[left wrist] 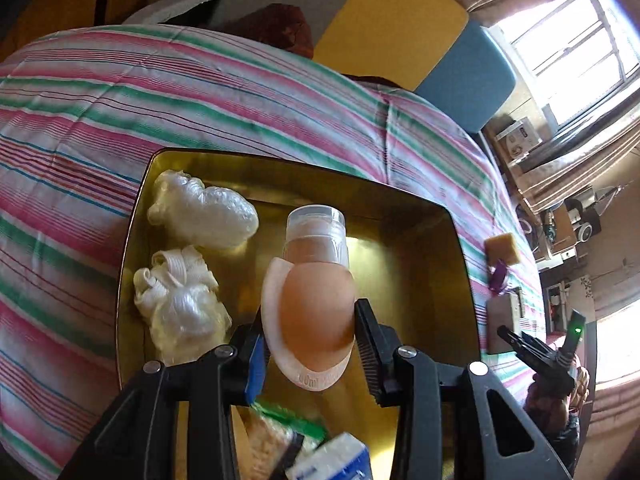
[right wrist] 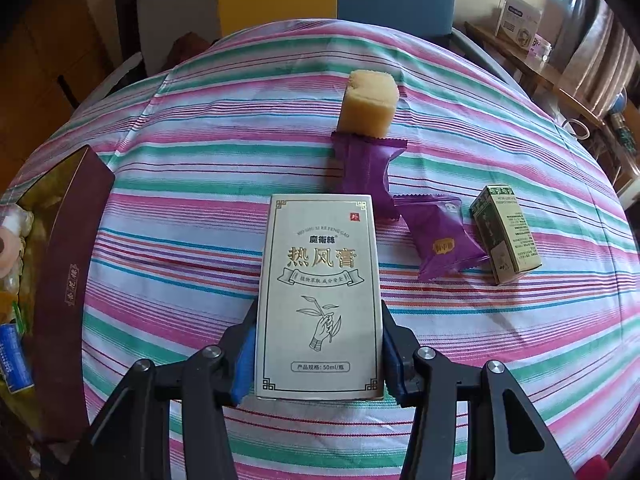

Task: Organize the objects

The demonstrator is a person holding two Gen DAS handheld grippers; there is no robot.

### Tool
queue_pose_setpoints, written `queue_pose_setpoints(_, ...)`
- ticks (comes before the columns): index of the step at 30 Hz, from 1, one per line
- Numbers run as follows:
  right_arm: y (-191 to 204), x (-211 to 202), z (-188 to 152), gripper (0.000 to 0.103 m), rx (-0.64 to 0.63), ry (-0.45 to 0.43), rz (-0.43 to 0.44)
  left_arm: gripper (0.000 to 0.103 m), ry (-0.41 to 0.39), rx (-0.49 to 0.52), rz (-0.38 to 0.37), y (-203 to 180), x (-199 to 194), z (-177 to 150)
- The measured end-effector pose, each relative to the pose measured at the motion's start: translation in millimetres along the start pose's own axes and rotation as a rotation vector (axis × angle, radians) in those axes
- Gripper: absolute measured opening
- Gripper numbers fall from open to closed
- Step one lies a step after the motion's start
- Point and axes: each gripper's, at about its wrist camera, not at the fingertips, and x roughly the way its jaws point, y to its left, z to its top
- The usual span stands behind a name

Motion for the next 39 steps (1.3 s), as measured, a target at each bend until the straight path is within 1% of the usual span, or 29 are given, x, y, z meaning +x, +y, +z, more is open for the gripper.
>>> queue_pose_setpoints(2, 0.0, 0.0, 0.0, 0.052, 0.000, 0.000, 0.000, 0.039, 0.016, 0.001, 0.014, 1.3, 8.7, 3.6)
queue_pose_setpoints(6, 0.6, 0.1, 0.4, 0.052, -0.001, -0.001, -0.002, 0.039, 0.024, -0.002, 0.028, 5.7, 17.6, 9.4)
queue_pose_setpoints(9, 1.5, 1.2, 1.5, 0.052, -0.006, 0.000, -0.005, 0.039, 0.030, 0.003, 0.053, 6.6, 24.8, 12.3)
queue_pose_setpoints(13, 2.8, 1.9, 1.5, 0.052, -0.008, 0.000, -0.007, 0.042, 0.025, 0.007, 0.052, 7.7, 27.1, 13.5)
queue_pose_setpoints(14, 2.8, 2.0, 1.5, 0.052, -0.008, 0.000, -0.008, 0.045, 0.026, 0.013, 0.057, 7.0, 27.0, 13.6)
queue_pose_setpoints(19, 3.1, 2.2, 1.4, 0.052, -0.008, 0.000, -0.007, 0.049, 0.029, 0.006, 0.080, 5.8, 20.9, 14.2)
queue_pose_setpoints(25, 3.7, 2.3, 1.1, 0.052, -0.011, -0.003, -0.009, 0.050, 0.015, 0.015, 0.101, 1.9, 1.8, 10.8)
queue_pose_setpoints(28, 4.3, 2.6, 1.0, 0.052, -0.011, -0.006, -0.012, 0.050, -0.007, 0.010, 0.099, 3.4, -16.4, 5.5)
queue_pose_setpoints(31, -0.2, -0.5, 1.6, 0.051, 0.013, -0.014, -0.017, 0.050, -0.054, 0.008, 0.081, 5.8, -42.1, -4.6)
queue_pose_setpoints(34, -7.9, -14.9, 2.8, 0.051, 0.064, -0.047, 0.006, 0.050, -0.089, 0.007, 0.079, 9.2, -60.3, -12.9)
queue_pose_setpoints(36, -6.1, -32.0, 2.0, 0.052, 0.094, -0.075, 0.028, 0.050, -0.119, 0.001, 0.063, 13.2, -73.8, -20.4)
queue_pose_setpoints(39, 18.8, -69.9, 2.2, 0.052, 0.057, -0.151, 0.083, 0.050, -0.161, -0.014, 0.050, 21.0, -90.0, -33.1)
